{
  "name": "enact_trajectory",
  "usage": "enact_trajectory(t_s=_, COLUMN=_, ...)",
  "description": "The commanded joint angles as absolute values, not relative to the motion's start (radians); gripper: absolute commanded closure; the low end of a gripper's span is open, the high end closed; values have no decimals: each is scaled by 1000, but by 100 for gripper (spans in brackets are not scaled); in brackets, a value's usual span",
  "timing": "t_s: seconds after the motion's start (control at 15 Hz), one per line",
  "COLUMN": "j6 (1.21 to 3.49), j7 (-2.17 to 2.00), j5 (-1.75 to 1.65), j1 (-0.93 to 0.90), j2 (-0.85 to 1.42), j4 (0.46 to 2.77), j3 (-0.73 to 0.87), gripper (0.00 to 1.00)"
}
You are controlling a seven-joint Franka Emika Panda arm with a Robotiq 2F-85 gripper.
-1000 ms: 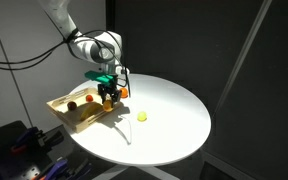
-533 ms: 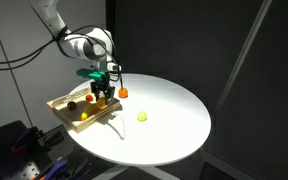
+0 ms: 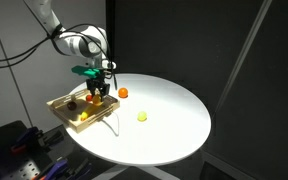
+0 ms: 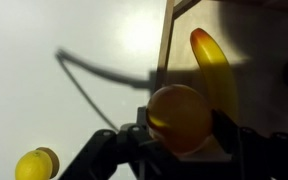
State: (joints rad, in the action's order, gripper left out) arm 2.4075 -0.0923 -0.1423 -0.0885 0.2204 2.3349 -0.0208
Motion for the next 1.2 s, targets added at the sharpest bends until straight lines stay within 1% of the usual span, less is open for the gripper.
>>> enact_trajectory(t_s=0.0, j6=2385, j7=-116, j5=-107, j1=-90, j2=201, j4=2339, j3=-38, gripper=59)
enact_trajectory(t_s=0.47, j6=2405, j7=-97, j5=-95, j1=-87, j2=220, j4=2333, j3=-41, gripper=59)
enact_trajectory(t_s=0.53, j6=2405, j7=-97, j5=-95, j1=-87, j2=221, j4=2333, j3=-41, gripper=34)
enact_trajectory(t_s=1.07, j6=2405, j7=-96, j5=-95, j1=-87, j2=228, j4=2333, j3=-41, gripper=34)
enact_trajectory(t_s=1.13, j6=2405, j7=-96, j5=-95, j1=-87, j2=228, j4=2333, j3=-41, gripper=59)
